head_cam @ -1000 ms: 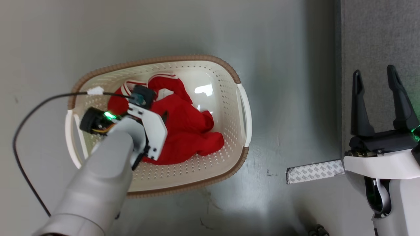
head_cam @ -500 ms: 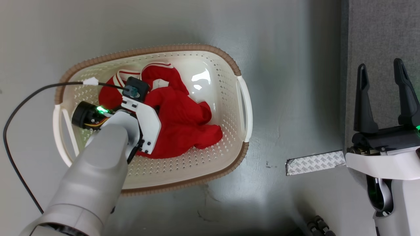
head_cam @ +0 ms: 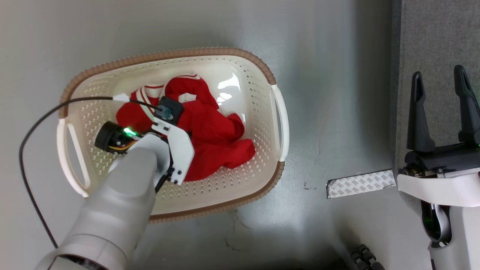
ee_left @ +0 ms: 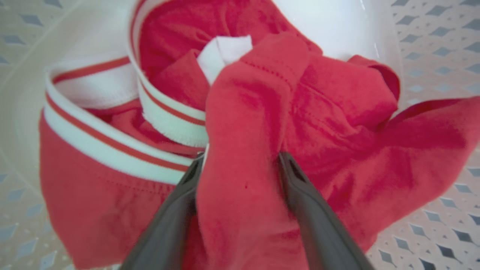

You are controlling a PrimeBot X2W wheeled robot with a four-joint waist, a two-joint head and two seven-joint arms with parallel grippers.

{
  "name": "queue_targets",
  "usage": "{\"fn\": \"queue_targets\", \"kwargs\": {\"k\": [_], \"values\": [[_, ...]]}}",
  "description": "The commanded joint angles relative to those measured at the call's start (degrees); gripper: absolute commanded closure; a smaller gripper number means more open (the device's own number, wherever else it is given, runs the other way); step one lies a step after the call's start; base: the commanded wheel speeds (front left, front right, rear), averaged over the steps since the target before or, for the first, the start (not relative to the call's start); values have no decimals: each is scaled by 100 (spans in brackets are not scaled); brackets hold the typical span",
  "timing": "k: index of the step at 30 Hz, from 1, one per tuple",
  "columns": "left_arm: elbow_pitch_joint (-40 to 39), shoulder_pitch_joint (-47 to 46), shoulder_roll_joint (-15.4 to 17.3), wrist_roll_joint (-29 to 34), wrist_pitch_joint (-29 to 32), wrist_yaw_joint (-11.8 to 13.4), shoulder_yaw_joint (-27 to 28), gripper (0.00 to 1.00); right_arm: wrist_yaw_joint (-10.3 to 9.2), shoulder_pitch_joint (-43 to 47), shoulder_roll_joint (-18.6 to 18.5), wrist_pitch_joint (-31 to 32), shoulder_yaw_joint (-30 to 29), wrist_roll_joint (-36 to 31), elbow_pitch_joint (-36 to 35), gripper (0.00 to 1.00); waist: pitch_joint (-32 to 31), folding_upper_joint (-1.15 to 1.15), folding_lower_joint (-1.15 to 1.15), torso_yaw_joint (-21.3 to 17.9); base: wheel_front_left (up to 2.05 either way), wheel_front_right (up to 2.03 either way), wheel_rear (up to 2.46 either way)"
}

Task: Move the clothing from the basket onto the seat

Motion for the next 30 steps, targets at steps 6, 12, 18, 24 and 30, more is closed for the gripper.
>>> {"fn": "queue_targets", "kwargs": {"k": [6, 12, 18, 24, 30], "values": [[23, 114, -78, -186, -122, -84, -185, 100, 6, 117, -36, 59, -182, -3, 266, 0, -148, 0, 1, 27, 0, 0, 0], [-240, 360, -168, -618, -499, -91, -320, 100, -2, 155, -55, 37, -178, -71, 320, 0, -605, 0, 1, 84, 0, 0, 0], [-689, 739, -156, -1276, -959, -92, -460, 100, 0, 361, -20, 37, -215, -209, 490, 0, -1375, 0, 1, 256, 0, 0, 0], [-1144, 1312, -55, -1904, -1375, -92, -529, 100, 1, 728, -20, 36, -276, -303, 714, 0, -2387, 0, 1, 451, 0, 0, 0], [-1579, 1981, 47, -2322, -1627, -93, -562, 100, 1, 1135, -20, 37, -370, -342, 893, 0, -3374, 0, 1, 625, 0, 0, 0]]}}
